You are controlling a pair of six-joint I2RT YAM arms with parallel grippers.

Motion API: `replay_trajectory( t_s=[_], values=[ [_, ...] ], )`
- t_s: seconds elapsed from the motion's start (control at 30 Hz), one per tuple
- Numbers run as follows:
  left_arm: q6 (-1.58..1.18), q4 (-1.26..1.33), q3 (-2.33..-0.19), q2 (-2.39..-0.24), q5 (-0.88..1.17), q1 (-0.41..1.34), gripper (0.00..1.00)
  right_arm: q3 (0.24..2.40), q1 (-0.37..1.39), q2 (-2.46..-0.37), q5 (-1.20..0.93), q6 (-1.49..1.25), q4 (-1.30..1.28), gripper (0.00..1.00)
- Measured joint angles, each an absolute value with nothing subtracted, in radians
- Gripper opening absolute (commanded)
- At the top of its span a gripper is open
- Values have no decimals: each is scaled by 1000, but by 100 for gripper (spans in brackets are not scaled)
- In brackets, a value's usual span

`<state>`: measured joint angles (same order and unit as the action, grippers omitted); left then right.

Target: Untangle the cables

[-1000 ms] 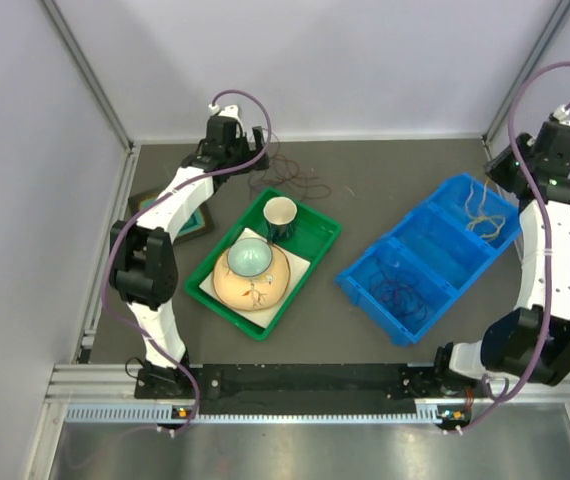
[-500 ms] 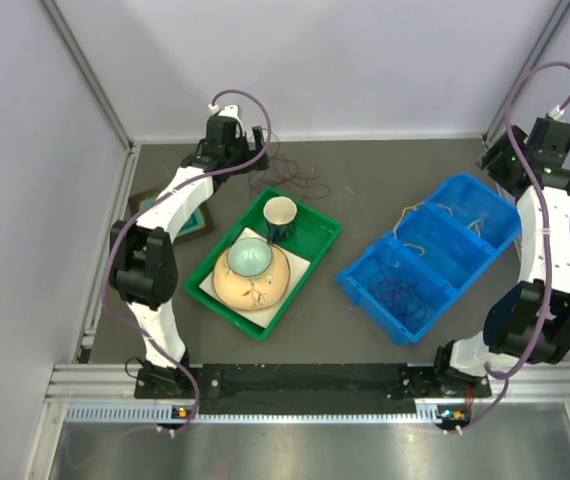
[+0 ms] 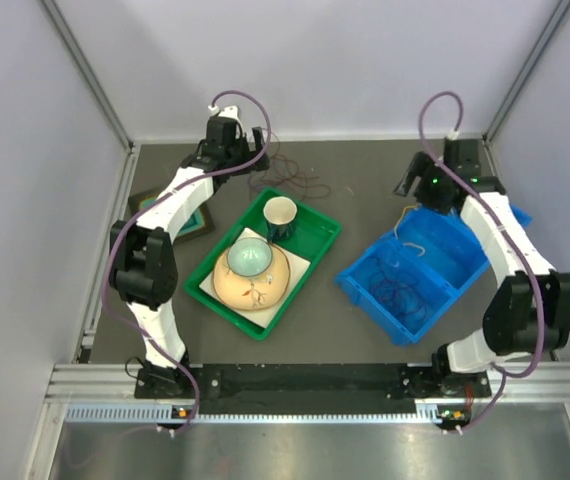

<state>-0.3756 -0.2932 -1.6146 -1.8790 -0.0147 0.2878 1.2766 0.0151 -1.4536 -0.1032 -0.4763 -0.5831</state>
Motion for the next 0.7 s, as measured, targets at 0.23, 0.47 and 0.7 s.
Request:
replay_trajectory(
  t_s=[0.23, 0.47, 0.7],
  values=[
    [-380, -300, -1606, -1871, -15, 288, 99, 1257, 111, -1612, -88, -516, -538, 68],
    [-380, -300, -1605, -1856, -15, 288, 99, 1257, 116, -1685, -37, -542, -521, 0],
    [-380, -300, -1605, -1856, -15, 288, 99, 1262, 106, -1612, 44, -529, -524, 0]
  ],
)
